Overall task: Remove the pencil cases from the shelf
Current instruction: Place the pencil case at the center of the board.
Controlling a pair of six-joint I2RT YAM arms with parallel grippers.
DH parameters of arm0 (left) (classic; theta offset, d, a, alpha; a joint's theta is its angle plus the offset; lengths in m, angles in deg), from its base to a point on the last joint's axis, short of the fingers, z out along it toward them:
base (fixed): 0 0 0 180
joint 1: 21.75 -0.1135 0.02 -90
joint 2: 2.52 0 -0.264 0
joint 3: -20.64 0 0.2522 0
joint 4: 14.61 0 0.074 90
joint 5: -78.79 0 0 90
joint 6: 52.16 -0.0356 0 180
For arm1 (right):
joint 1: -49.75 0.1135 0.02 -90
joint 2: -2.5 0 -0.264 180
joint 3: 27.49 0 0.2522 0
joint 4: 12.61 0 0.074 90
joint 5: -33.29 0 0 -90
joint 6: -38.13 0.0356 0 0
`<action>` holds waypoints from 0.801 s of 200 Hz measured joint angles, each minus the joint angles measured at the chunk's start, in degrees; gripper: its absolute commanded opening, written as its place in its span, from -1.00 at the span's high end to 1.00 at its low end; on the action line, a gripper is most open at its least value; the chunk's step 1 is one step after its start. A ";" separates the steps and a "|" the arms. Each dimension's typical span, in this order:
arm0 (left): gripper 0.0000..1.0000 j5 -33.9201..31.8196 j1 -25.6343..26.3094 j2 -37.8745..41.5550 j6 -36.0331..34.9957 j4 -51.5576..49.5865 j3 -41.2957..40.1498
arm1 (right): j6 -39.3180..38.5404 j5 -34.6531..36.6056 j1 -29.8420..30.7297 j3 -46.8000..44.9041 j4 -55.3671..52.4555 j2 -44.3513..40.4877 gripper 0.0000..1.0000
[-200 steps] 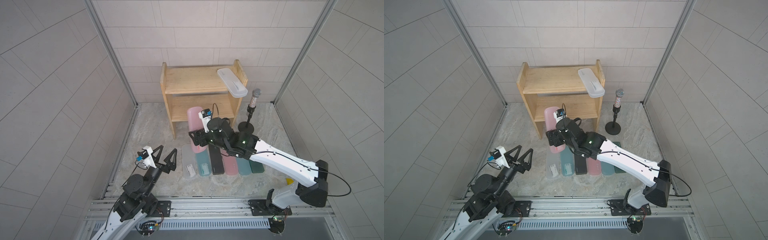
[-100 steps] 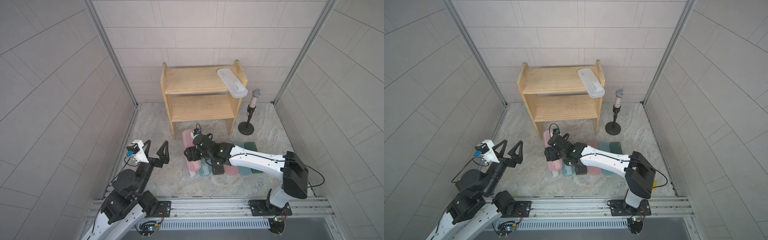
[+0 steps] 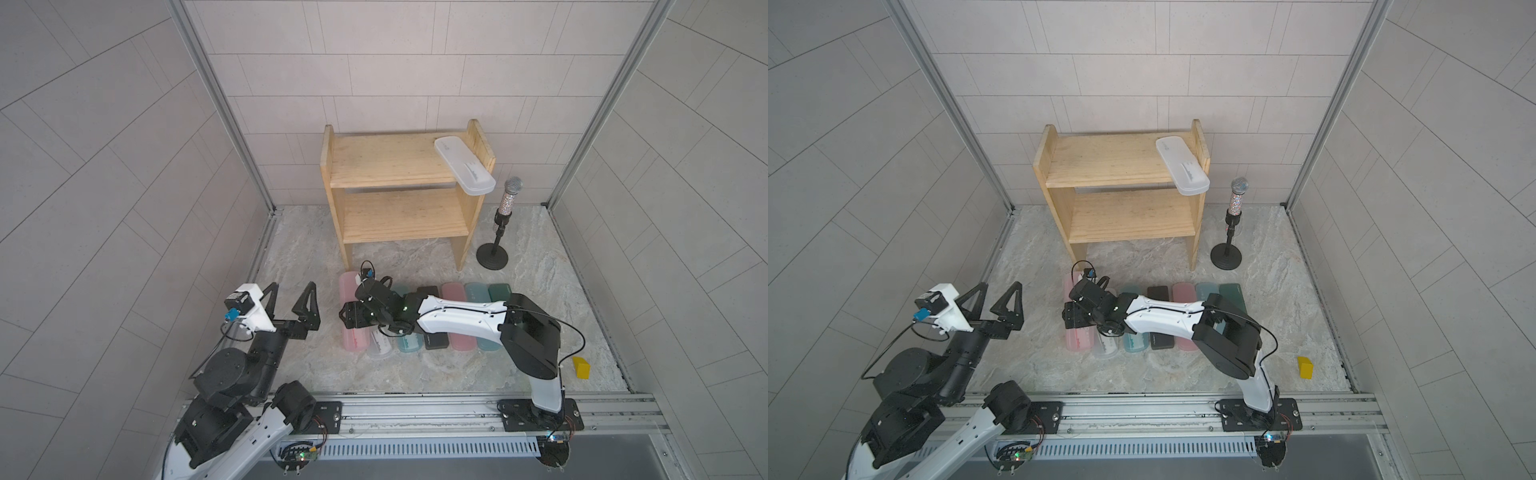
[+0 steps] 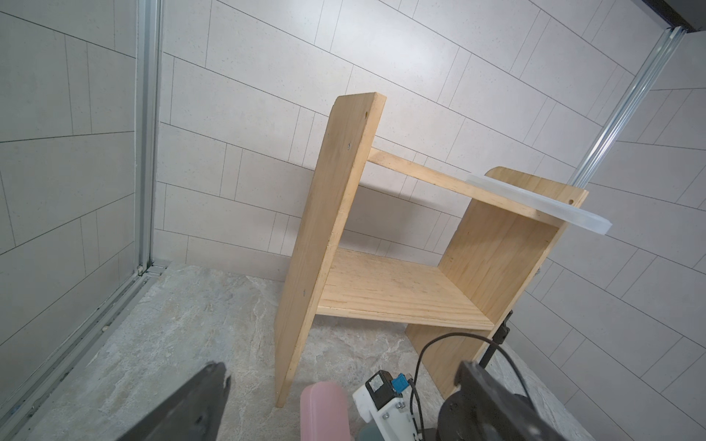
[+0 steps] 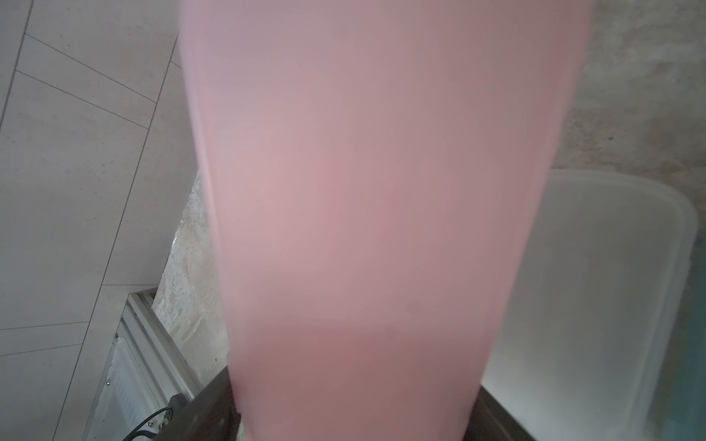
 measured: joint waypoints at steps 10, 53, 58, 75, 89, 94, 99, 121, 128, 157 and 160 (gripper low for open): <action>-0.99 0.11 0.00 0.52 0.11 -0.50 0.00 | 0.74 -0.15 0.00 0.31 0.59 1.09 -0.20; -0.99 0.39 0.00 1.46 0.61 -2.29 -0.02 | 2.45 -0.46 0.02 2.49 1.33 4.57 -0.25; -0.99 0.37 0.00 1.46 0.70 -2.43 -0.02 | 2.51 -0.48 0.02 2.91 1.36 4.87 -0.27; -0.99 0.55 0.00 1.55 0.87 -2.93 -0.02 | 2.62 -0.55 0.07 3.69 1.46 5.55 -0.38; -0.99 0.63 0.00 1.70 0.90 -3.34 -0.02 | 2.62 -0.52 0.11 4.02 1.46 5.81 -0.46; -0.99 0.63 0.00 1.79 0.90 -3.56 -0.02 | 2.62 -0.52 0.11 4.09 1.49 5.90 -0.50; -0.99 0.63 0.00 1.84 0.90 -3.85 -0.02 | 2.62 -0.52 0.11 4.15 1.46 5.99 -0.53; -0.99 0.63 0.00 1.97 0.90 -5.42 0.00 | 2.67 -0.52 0.11 4.74 1.49 6.43 -0.69; -0.99 0.63 0.00 2.03 0.90 -5.77 0.00 | 2.73 -0.50 0.11 4.87 1.49 6.51 -0.73; -0.99 0.72 0.00 2.56 1.46 -7.13 0.00 | 2.75 -0.46 0.11 4.90 1.49 6.69 -0.81; -0.99 0.79 0.00 2.67 1.66 -7.19 0.00 | 2.80 -0.44 0.11 4.90 1.53 6.69 -0.82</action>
